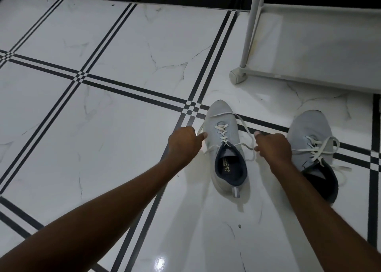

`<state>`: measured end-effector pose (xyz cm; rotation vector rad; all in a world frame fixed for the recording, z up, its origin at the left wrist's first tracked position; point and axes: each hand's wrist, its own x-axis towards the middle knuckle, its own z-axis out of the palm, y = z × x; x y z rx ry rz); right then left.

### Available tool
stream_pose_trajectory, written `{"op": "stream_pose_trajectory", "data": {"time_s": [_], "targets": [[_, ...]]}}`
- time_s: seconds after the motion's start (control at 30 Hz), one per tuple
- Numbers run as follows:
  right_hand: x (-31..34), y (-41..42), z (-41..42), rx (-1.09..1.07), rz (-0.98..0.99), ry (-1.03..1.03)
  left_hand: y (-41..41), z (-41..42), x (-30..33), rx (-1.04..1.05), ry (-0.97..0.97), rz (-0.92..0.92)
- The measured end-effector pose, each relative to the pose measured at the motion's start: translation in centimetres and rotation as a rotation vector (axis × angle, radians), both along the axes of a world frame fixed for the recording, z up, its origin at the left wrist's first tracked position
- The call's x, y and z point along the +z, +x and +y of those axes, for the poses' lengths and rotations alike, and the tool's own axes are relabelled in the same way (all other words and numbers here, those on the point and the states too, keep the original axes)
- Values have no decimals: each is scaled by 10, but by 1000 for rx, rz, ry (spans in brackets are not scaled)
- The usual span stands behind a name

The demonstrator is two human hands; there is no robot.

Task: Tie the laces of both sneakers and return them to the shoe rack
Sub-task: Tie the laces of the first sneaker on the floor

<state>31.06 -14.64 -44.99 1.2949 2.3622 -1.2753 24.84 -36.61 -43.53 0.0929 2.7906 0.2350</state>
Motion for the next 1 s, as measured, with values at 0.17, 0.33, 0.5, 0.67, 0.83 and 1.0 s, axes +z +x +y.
{"op": "stream_pose_trajectory", "data": {"time_s": [0.17,0.33,0.5,0.67,0.83,1.0], "targets": [[3,-7,-14,-61,-84,-346,7,12,-9,601,673,-558],[12,-25,-17,-414,25,-738,-14,25,-2,704,802,-325],[45,-45,-12,-406,268,-777,-31,34,31,565,1241,-439],[89,-57,-8,-112,515,-693,-42,51,62,-12,862,-515],[90,-70,-8,73,524,-644,-42,54,77,-103,879,-596],[69,-56,-11,275,262,-475,-50,42,80,-49,921,-554]]}}
